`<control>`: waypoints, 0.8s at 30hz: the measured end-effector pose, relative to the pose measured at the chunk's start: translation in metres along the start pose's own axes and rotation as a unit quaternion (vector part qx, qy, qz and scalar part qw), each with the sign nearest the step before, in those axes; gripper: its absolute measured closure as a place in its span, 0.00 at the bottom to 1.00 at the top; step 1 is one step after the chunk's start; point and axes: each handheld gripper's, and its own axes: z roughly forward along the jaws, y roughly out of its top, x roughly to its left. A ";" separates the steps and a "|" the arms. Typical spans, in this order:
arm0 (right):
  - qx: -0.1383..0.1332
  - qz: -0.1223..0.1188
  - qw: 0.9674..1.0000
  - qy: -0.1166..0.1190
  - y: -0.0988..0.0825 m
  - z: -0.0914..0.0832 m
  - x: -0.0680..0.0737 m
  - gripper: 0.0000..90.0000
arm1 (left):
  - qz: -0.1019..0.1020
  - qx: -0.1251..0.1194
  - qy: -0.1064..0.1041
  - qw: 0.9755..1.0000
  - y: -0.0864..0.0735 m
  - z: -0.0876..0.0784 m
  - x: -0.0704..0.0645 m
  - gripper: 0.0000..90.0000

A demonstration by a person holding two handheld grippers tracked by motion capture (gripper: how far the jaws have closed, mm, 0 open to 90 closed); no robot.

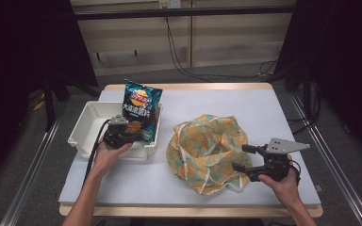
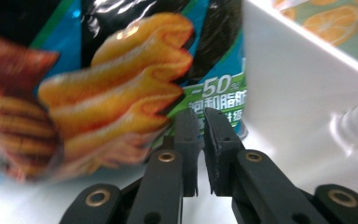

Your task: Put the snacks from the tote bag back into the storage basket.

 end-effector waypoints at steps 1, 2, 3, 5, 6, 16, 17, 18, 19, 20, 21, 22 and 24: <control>0.000 0.000 1.000 0.000 0.000 0.000 0.000 0.24 | 0.005 0.000 -0.005 1.000 0.002 0.002 -0.001 0.95; 0.000 0.000 1.000 0.000 0.000 0.000 0.000 0.24 | 0.007 0.004 -0.006 1.000 0.005 0.003 -0.002 0.95; 0.000 0.000 1.000 0.000 0.000 0.000 0.000 0.24 | 0.006 0.004 -0.011 1.000 0.007 0.005 -0.002 0.95; 0.001 0.001 1.000 0.000 0.000 0.000 0.000 0.24 | 0.006 0.007 -0.003 1.000 0.008 0.007 -0.002 0.95; 0.000 0.002 1.000 -0.002 0.000 -0.001 0.000 0.24 | 0.007 0.007 -0.006 1.000 0.008 0.007 0.000 0.95; 0.000 0.002 1.000 -0.002 0.000 -0.001 -0.001 0.24 | 0.017 0.064 -0.005 0.998 0.001 0.011 -0.002 0.96; 0.001 0.002 1.000 -0.001 0.000 0.000 0.000 0.24 | 0.015 0.059 -0.002 0.998 0.002 0.013 -0.002 0.96; 0.002 0.001 1.000 -0.001 0.000 0.000 0.000 0.24 | 0.017 0.056 0.005 0.998 0.003 0.013 -0.002 0.96; 0.002 0.001 1.000 -0.001 0.000 0.000 0.000 0.24 | 0.019 0.054 0.005 0.998 0.004 0.014 -0.001 0.96; 0.002 0.001 1.000 -0.001 0.000 0.000 0.001 0.24 | 0.015 0.057 0.009 0.998 0.005 0.015 0.000 0.96; 0.001 0.000 1.000 -0.002 0.000 0.000 0.000 0.24 | 0.012 0.056 0.006 0.998 0.006 0.016 0.001 0.96; 0.001 0.002 1.000 -0.002 0.000 0.000 0.000 0.24 | 0.010 0.057 0.008 0.998 0.007 0.016 0.001 0.96; 0.002 0.002 1.000 -0.002 0.000 -0.001 0.000 0.24 | 0.011 0.058 0.013 0.998 0.008 0.017 0.003 0.96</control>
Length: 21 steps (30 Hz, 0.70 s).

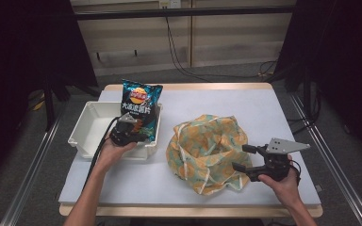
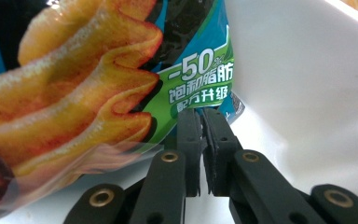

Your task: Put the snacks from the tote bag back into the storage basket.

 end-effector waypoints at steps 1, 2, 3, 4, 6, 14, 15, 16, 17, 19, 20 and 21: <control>-0.001 0.000 1.000 0.000 0.000 0.000 0.000 0.24 | 0.000 0.002 0.000 1.000 0.001 0.001 0.002 0.96; -0.001 0.000 1.000 -0.002 0.000 0.000 0.000 0.24 | -0.005 0.003 0.000 1.000 0.002 0.002 0.003 0.95; -0.001 0.001 1.000 -0.001 0.000 0.000 -0.001 0.24 | -0.006 0.009 -0.002 1.000 0.004 0.002 0.005 0.95; -0.001 0.000 1.000 0.000 0.000 -0.001 -0.001 0.24 | -0.002 0.009 0.001 1.000 0.005 0.002 0.006 0.95; -0.001 -0.001 1.000 -0.001 0.000 -0.001 0.000 0.24 | -0.001 0.009 0.004 1.000 0.007 0.003 0.007 0.95; 0.000 0.000 1.000 -0.001 -0.001 0.000 0.000 0.24 | -0.022 -0.010 -0.005 1.000 0.007 0.006 0.015 0.93; -0.001 0.000 1.000 -0.001 -0.001 0.000 0.000 0.24 | -0.024 -0.010 -0.004 1.000 0.007 0.006 0.014 0.93; -0.001 -0.001 1.000 -0.001 -0.001 -0.001 -0.001 0.24 | -0.016 -0.007 -0.003 1.000 0.007 0.005 0.015 0.93; -0.001 0.000 1.000 0.000 -0.001 0.000 -0.001 0.24 | -0.021 -0.010 -0.008 1.000 0.007 0.005 0.015 0.92; 0.000 0.001 1.000 0.000 -0.001 0.000 0.000 0.24 | -0.021 -0.017 -0.006 1.000 0.006 0.003 0.013 0.90; 0.000 0.001 1.000 0.000 -0.001 0.000 0.000 0.24 | -0.023 -0.016 -0.011 1.000 0.005 0.002 0.012 0.89; 0.000 0.001 1.000 -0.001 -0.001 0.000 0.000 0.24 | -0.022 -0.019 -0.004 1.000 0.005 0.002 0.011 0.88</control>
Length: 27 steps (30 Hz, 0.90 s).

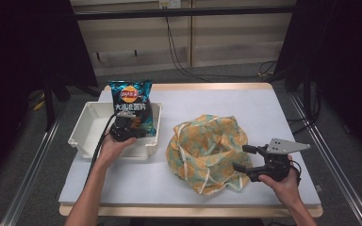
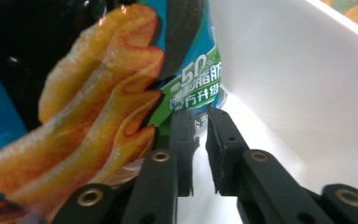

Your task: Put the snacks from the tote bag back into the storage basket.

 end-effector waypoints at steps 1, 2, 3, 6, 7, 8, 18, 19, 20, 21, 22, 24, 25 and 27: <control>0.000 0.000 1.000 0.001 0.000 0.000 0.000 0.24 | 0.002 -0.002 -0.006 1.000 -0.001 0.000 0.000 0.87; 0.000 0.000 1.000 0.001 0.000 0.000 0.000 0.24 | 0.000 -0.005 -0.008 1.000 -0.001 -0.002 -0.001 0.87; -0.001 -0.001 1.000 0.000 0.000 0.000 0.000 0.24 | 0.000 -0.011 -0.009 1.000 -0.002 -0.004 -0.001 0.86; -0.001 -0.001 1.000 0.000 0.000 0.000 0.000 0.24 | 0.000 -0.018 -0.014 1.000 -0.003 -0.008 -0.003 0.83; -0.001 -0.001 1.000 0.000 0.000 0.000 0.000 0.24 | 0.001 -0.020 -0.012 1.000 -0.003 -0.010 -0.004 0.82; -0.001 -0.001 1.000 0.000 0.000 0.000 0.000 0.24 | -0.007 -0.026 -0.019 0.999 -0.004 -0.012 -0.005 0.80; -0.002 0.002 1.000 -0.003 -0.001 -0.001 -0.001 0.24 | -0.006 -0.072 -0.015 0.997 -0.011 -0.036 -0.018 0.54; -0.003 0.003 1.000 -0.004 -0.001 -0.002 -0.001 0.23 | -0.004 -0.077 -0.012 0.997 -0.011 -0.038 -0.021 0.51; -0.004 0.002 1.000 -0.004 -0.001 -0.002 -0.001 0.23 | -0.001 -0.082 -0.014 0.997 -0.011 -0.041 -0.023 0.47; -0.005 0.001 1.000 -0.004 -0.001 -0.002 -0.001 0.23 | 0.001 -0.089 -0.012 0.996 -0.011 -0.043 -0.026 0.46; -0.005 0.002 1.000 -0.004 -0.001 -0.002 -0.001 0.23 | 0.003 -0.095 -0.007 0.995 -0.012 -0.046 -0.028 0.43; -0.005 0.002 1.000 -0.004 -0.001 -0.003 -0.001 0.23 | 0.008 -0.108 -0.003 0.994 -0.012 -0.052 -0.032 0.37; -0.005 0.001 1.000 -0.004 -0.001 -0.003 -0.001 0.23 | 0.007 -0.117 -0.002 0.993 -0.013 -0.055 -0.034 0.35; -0.004 0.002 1.000 -0.005 -0.001 -0.003 -0.001 0.23 | 0.008 -0.127 0.002 0.992 -0.014 -0.060 -0.037 0.30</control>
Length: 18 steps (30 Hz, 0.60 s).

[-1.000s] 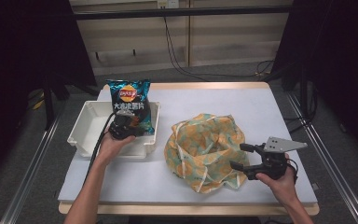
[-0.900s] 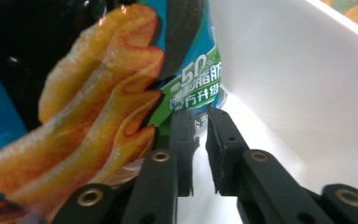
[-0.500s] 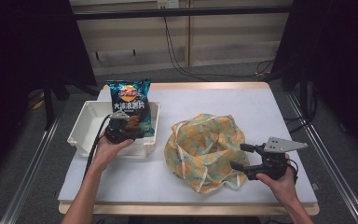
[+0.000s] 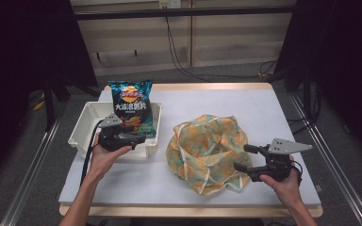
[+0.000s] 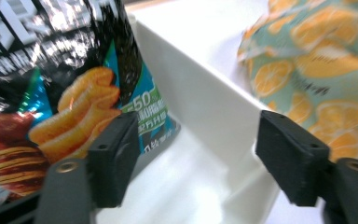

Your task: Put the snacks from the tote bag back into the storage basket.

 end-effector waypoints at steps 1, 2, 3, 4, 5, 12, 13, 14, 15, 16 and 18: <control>0.000 0.000 1.000 0.001 0.000 0.000 0.000 0.23 | 0.000 -0.004 0.007 1.000 -0.001 -0.002 -0.002 0.26; -0.001 -0.001 1.000 -0.001 0.000 0.000 0.000 0.23 | 0.001 -0.006 0.009 1.000 -0.002 -0.004 -0.004 0.23; -0.001 0.000 1.000 -0.002 -0.001 -0.001 0.000 0.23 | 0.004 -0.006 0.011 1.000 -0.003 -0.006 -0.006 0.21; -0.001 0.000 1.000 -0.001 -0.001 -0.002 0.000 0.23 | 0.007 -0.004 0.013 1.000 -0.004 -0.008 -0.008 0.19; -0.001 0.000 1.000 -0.001 -0.001 -0.002 0.000 0.23 | 0.009 -0.003 0.018 1.000 -0.006 -0.010 -0.011 0.18; -0.004 0.004 1.000 -0.008 -0.003 -0.006 0.000 0.23 | 0.008 -0.006 0.051 0.999 -0.023 -0.024 -0.026 0.07; -0.005 0.003 1.000 -0.010 -0.003 -0.007 -0.001 0.23 | 0.008 -0.005 0.053 0.999 -0.026 -0.026 -0.028 0.06; -0.005 0.005 1.000 -0.011 -0.004 -0.008 -0.001 0.23 | 0.000 -0.007 0.051 0.999 -0.029 -0.028 -0.030 0.06; -0.005 0.006 1.000 -0.013 -0.004 -0.009 -0.001 0.23 | 0.000 -0.005 0.047 0.999 -0.032 -0.030 -0.032 0.05; -0.006 0.009 1.000 -0.014 -0.004 -0.010 -0.001 0.23 | 0.002 -0.005 0.050 0.999 -0.034 -0.032 -0.034 0.05; -0.010 0.011 1.000 -0.018 -0.004 -0.013 -0.002 0.22 | 0.000 -0.004 0.047 0.999 -0.038 -0.036 -0.036 0.05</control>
